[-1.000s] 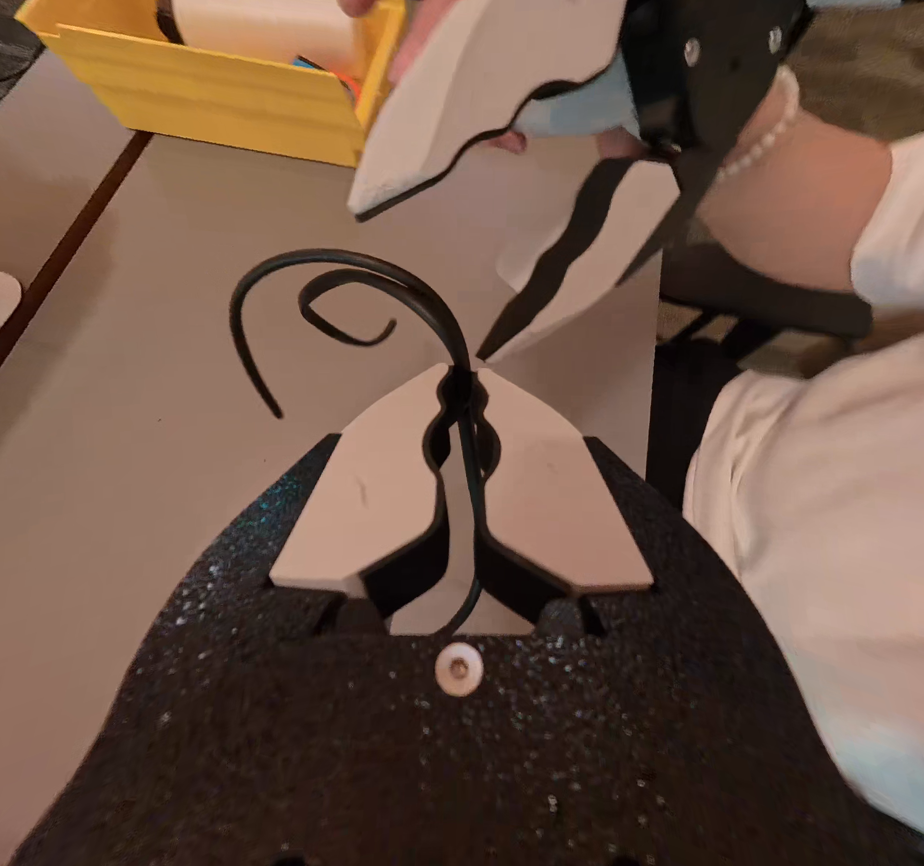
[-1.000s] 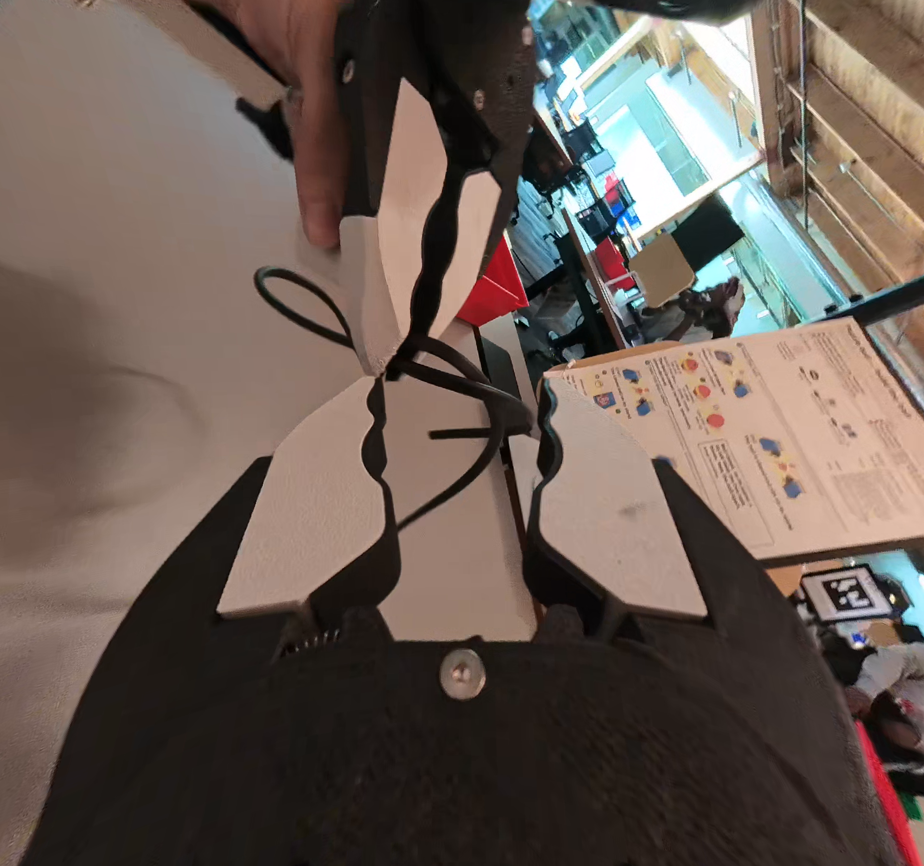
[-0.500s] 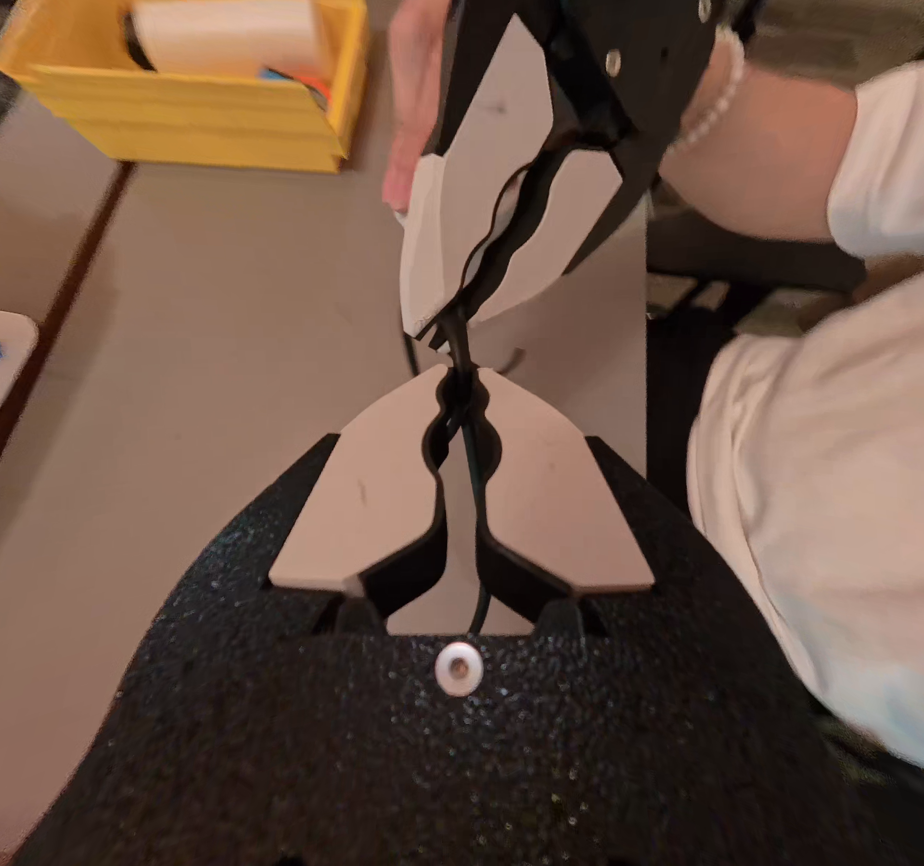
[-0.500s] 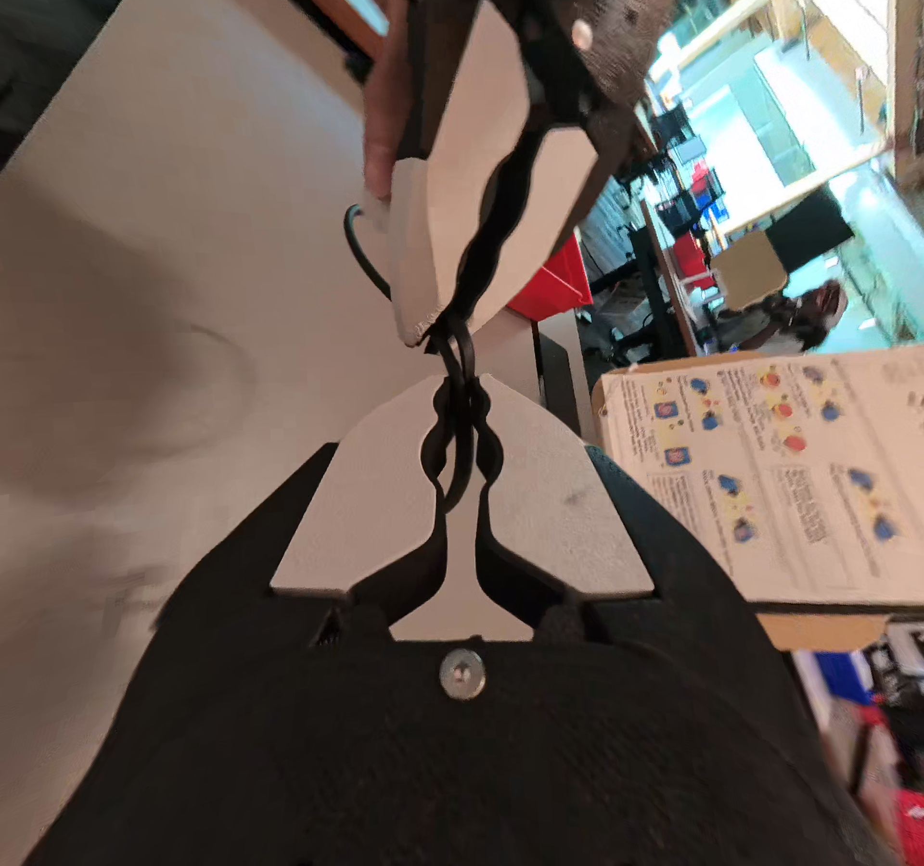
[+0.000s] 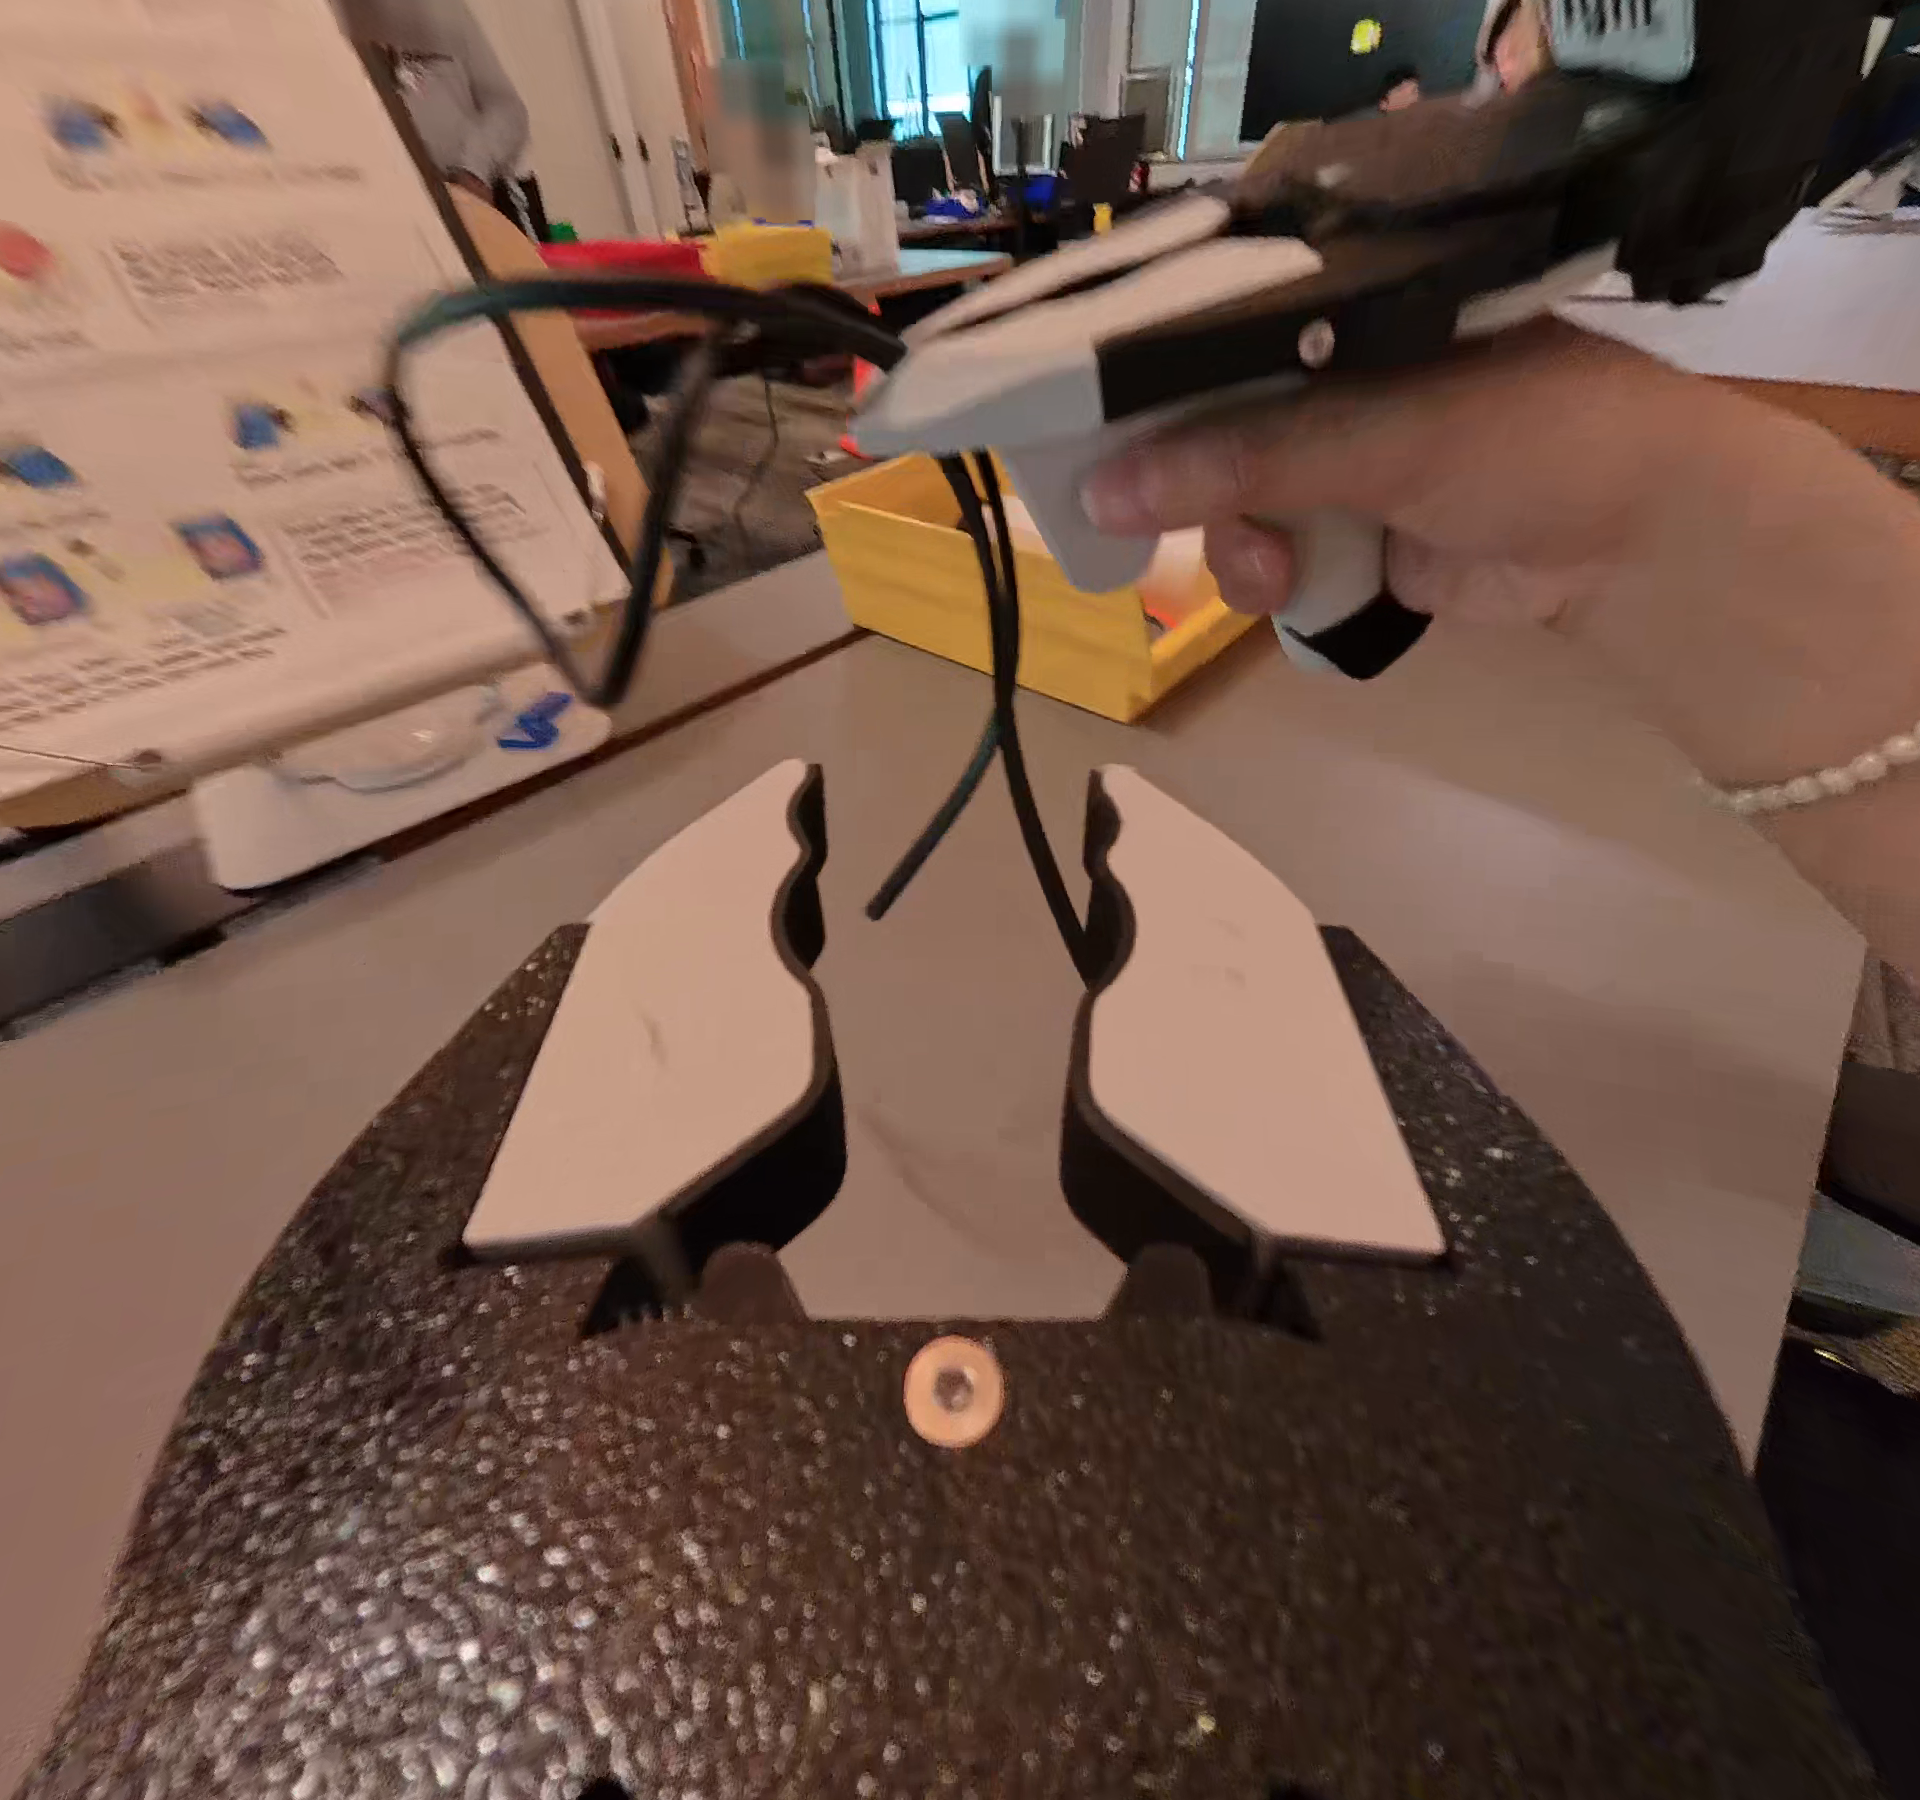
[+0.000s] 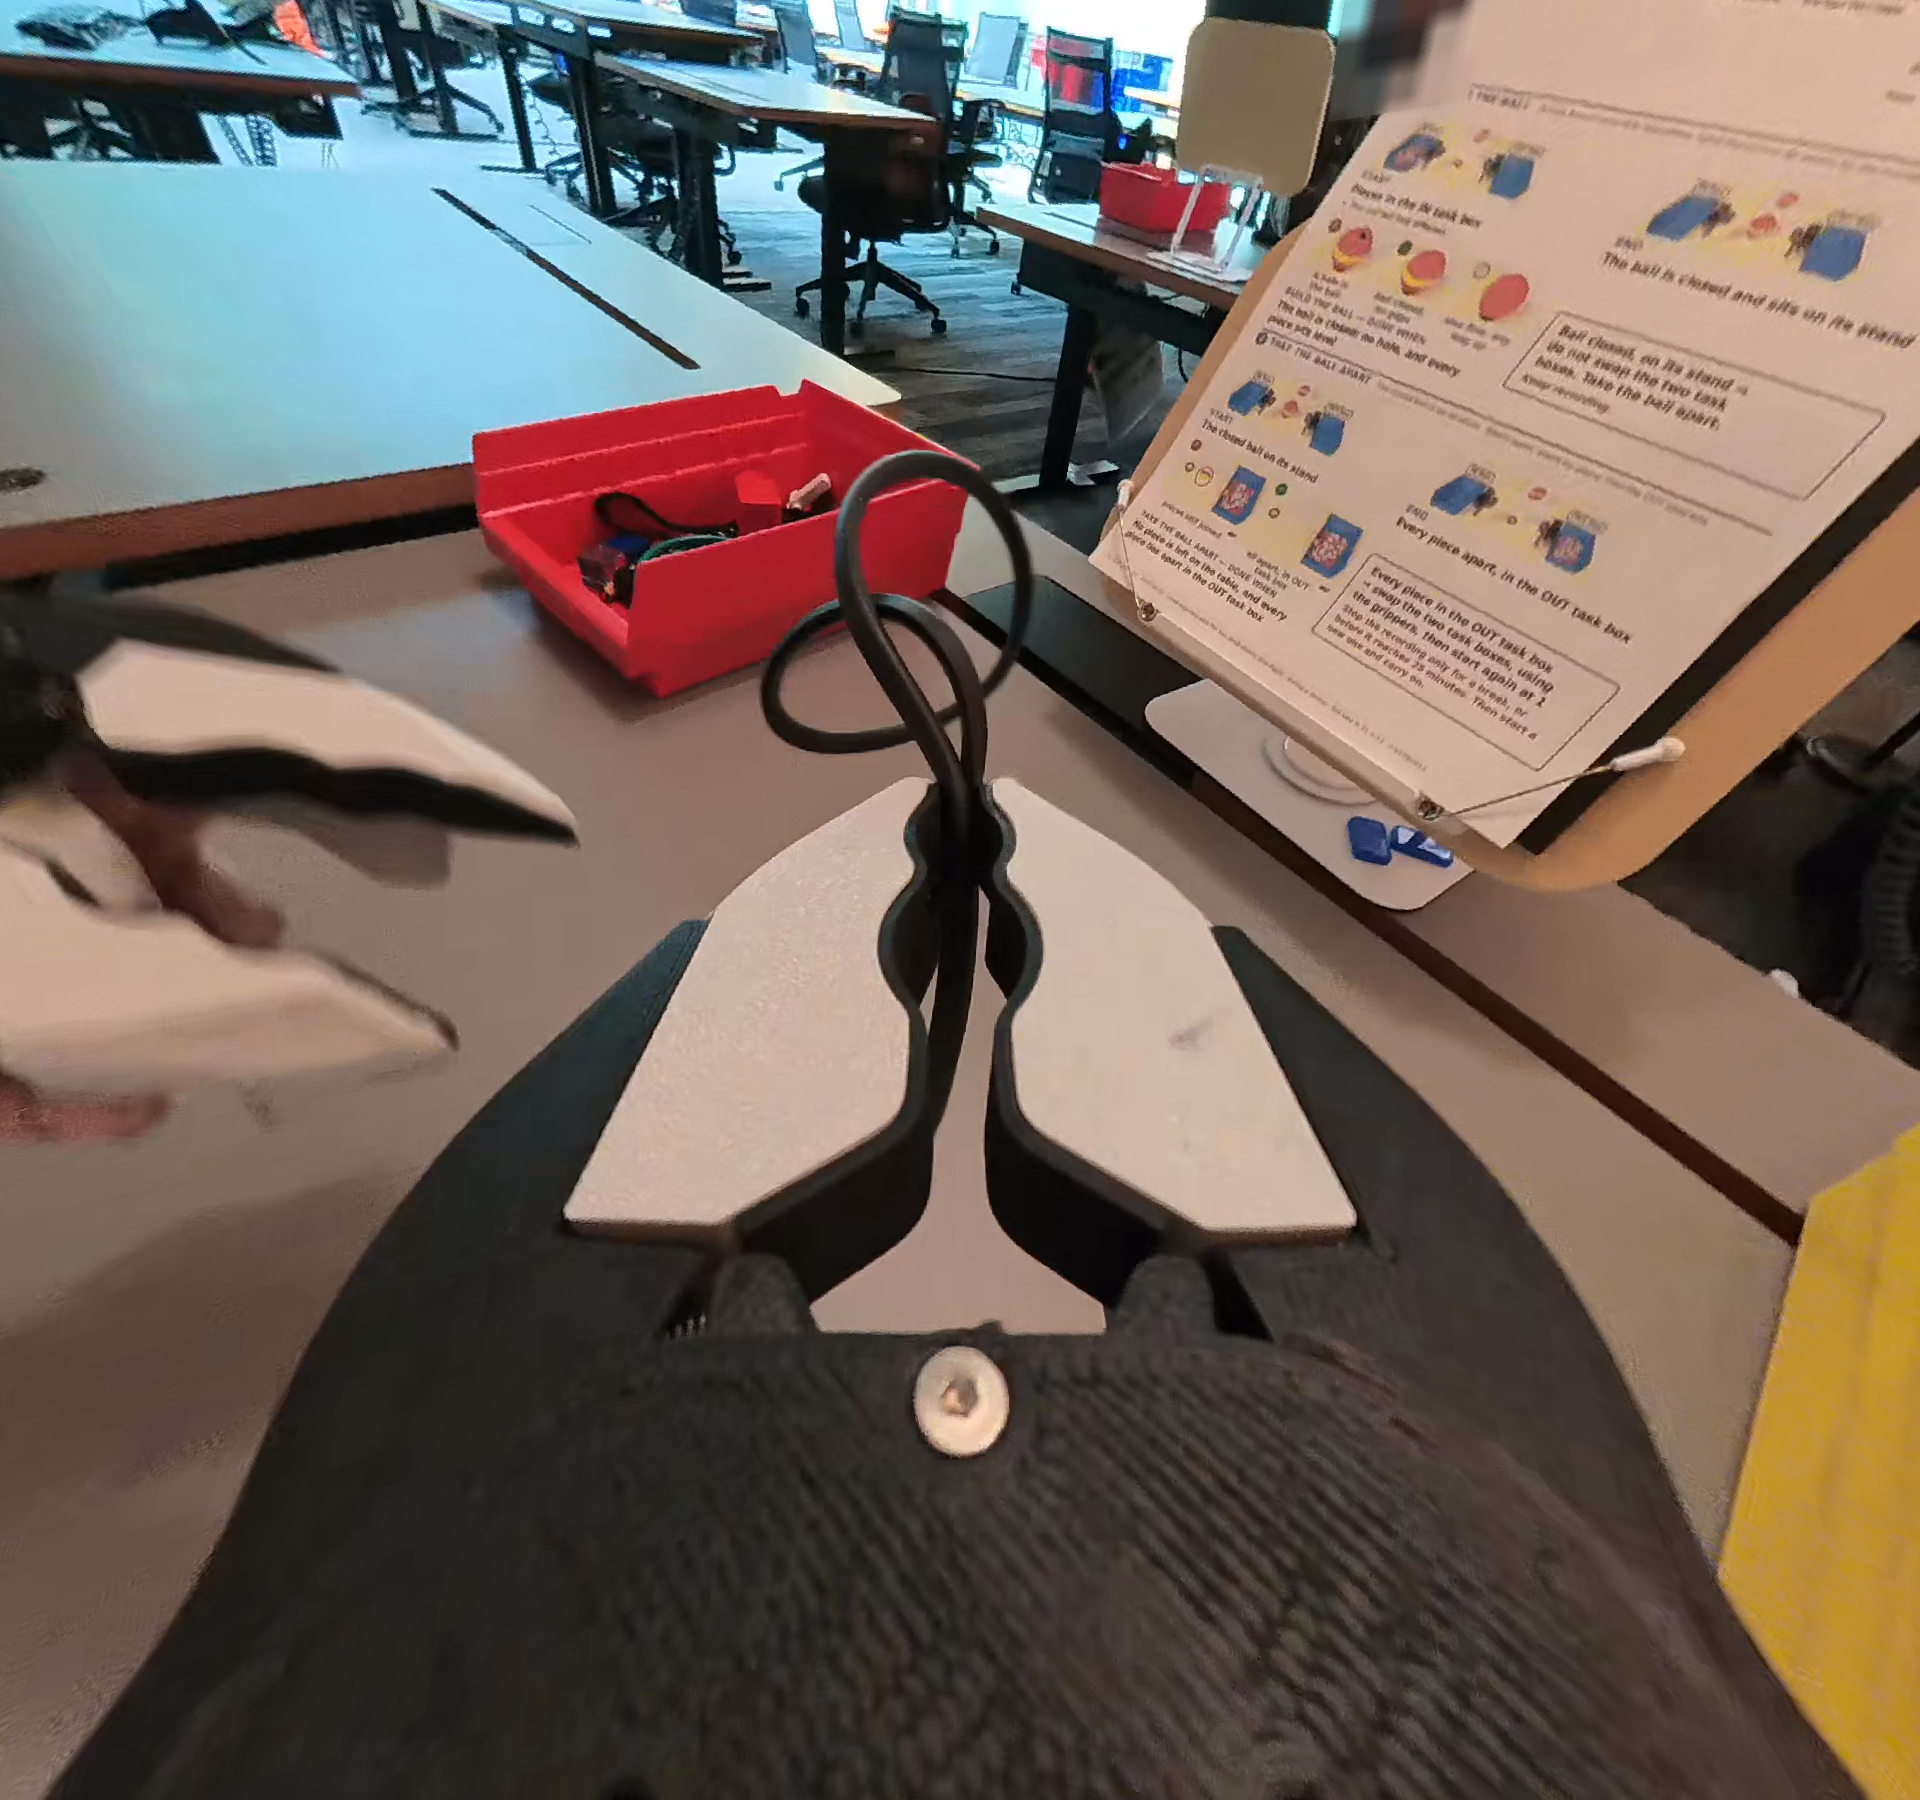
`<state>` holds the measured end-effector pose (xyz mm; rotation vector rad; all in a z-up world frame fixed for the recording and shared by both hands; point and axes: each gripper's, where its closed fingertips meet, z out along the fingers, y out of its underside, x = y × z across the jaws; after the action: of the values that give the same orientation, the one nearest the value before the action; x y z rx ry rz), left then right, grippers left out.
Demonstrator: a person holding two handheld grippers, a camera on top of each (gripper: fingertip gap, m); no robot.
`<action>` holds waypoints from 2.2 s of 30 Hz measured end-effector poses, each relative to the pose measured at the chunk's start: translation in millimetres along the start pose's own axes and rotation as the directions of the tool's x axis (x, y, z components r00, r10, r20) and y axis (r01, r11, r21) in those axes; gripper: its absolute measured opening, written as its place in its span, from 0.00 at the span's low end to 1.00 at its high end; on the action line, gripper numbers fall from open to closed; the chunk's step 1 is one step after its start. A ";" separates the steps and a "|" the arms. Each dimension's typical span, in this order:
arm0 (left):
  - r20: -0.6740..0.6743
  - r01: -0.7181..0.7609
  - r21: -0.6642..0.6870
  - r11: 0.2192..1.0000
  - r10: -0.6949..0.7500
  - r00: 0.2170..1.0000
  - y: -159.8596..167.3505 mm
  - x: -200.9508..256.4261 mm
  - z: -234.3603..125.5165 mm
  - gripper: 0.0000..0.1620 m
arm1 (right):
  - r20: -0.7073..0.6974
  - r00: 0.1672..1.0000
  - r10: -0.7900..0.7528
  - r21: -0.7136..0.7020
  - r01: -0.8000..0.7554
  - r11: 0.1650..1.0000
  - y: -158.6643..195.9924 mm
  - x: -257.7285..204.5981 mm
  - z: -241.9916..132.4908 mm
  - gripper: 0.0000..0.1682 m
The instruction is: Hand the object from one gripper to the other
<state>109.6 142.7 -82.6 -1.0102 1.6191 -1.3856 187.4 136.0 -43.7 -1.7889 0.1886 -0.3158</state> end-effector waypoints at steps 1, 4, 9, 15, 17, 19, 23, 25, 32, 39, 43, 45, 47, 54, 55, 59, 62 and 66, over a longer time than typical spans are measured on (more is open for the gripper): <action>-0.015 0.008 -0.013 1.000 -0.008 1.000 6.9 5.0 8.2 0.30 | -0.007 1.000 0.017 -0.003 -0.017 1.000 0.0 -0.3 2.1 0.03; 0.001 -0.011 -0.043 0.999 0.011 1.000 19.3 9.5 31.1 0.30 | 0.008 0.997 0.072 -0.006 -0.072 0.997 -0.8 -8.2 6.5 0.03; 0.081 -0.026 -0.084 0.996 0.033 0.996 26.8 0.3 57.0 0.27 | 0.034 0.992 0.119 0.008 -0.119 0.993 -4.2 -23.7 10.1 0.03; 0.054 0.020 -0.087 0.996 -0.015 0.998 28.0 -0.5 64.4 0.02 | 0.049 0.994 0.097 0.001 -0.097 0.995 -4.8 -32.8 11.0 0.03; 0.034 0.010 -0.085 0.996 -0.007 0.999 27.9 1.2 62.2 0.02 | 0.044 0.994 0.101 -0.002 -0.101 0.995 -4.2 -30.7 10.3 0.03; 0.021 -0.015 -0.086 0.996 0.017 1.000 27.3 2.6 58.3 0.02 | 0.020 0.995 0.098 -0.004 -0.098 0.995 -1.5 -24.9 9.6 0.03; -0.065 -0.069 -0.169 0.983 0.059 0.996 35.2 8.1 50.6 0.02 | 0.034 0.990 0.135 -0.024 -0.134 0.991 12.4 -20.2 8.5 0.03; -0.127 -0.109 -0.248 0.963 0.079 0.989 40.7 9.0 45.1 0.02 | 0.051 0.989 0.137 -0.009 -0.137 0.991 17.6 -20.8 5.0 0.05; -0.318 -0.266 -0.500 0.824 0.111 0.942 41.4 -11.0 14.6 0.02 | 0.124 0.982 -0.144 -0.055 0.152 0.987 32.6 -31.7 -37.2 0.38; -0.522 -0.441 -0.509 0.739 0.142 0.841 20.4 -1.1 -4.4 0.02 | 0.087 0.746 -0.660 0.135 0.647 0.750 1.1 -69.1 -41.1 0.33; -0.589 -0.523 -0.480 0.704 0.183 0.787 11.5 7.9 -11.2 0.02 | 0.165 0.699 -0.696 0.133 0.683 0.718 0.3 -79.1 -30.4 0.28; -0.613 -0.556 -0.463 0.690 0.204 0.764 8.9 10.8 -13.9 0.02 | 0.219 0.684 -0.696 0.119 0.690 0.714 3.8 -81.9 -28.3 0.26; -0.646 -0.587 -0.456 0.669 0.205 0.735 9.8 14.4 -18.6 0.02 | 0.232 0.663 -0.712 0.111 0.709 0.697 3.9 -82.1 -27.7 0.23; -0.706 -0.652 -0.430 0.625 0.217 0.674 9.0 22.0 -24.4 0.02 | 0.341 0.569 -0.749 0.087 0.774 0.627 14.1 -91.9 -32.0 0.13; -0.704 -0.653 -0.429 0.625 0.221 0.674 7.6 21.8 -24.0 0.02 | 0.354 0.566 -0.745 0.077 0.776 0.626 16.0 -92.4 -32.6 0.08; -0.694 -0.640 -0.418 0.645 0.228 0.683 2.9 20.6 -22.2 0.02 | 0.365 0.591 -0.719 0.069 0.754 0.654 16.1 -92.2 -33.4 0.03; -0.636 -0.598 -0.414 0.687 0.251 0.729 -2.2 14.9 -14.3 0.02 | 0.338 0.657 -0.674 0.018 0.711 0.703 14.8 -84.9 -30.1 0.03; -0.455 -0.476 -0.336 0.813 0.302 0.838 -24.2 2.0 1.1 0.15 | 0.263 0.782 -0.565 -0.021 0.590 0.807 7.3 -65.7 -25.0 0.03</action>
<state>112.0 138.1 -58.9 -0.5877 2.3593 -0.9800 117.6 130.4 -52.7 -1.9401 -0.5518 -0.5236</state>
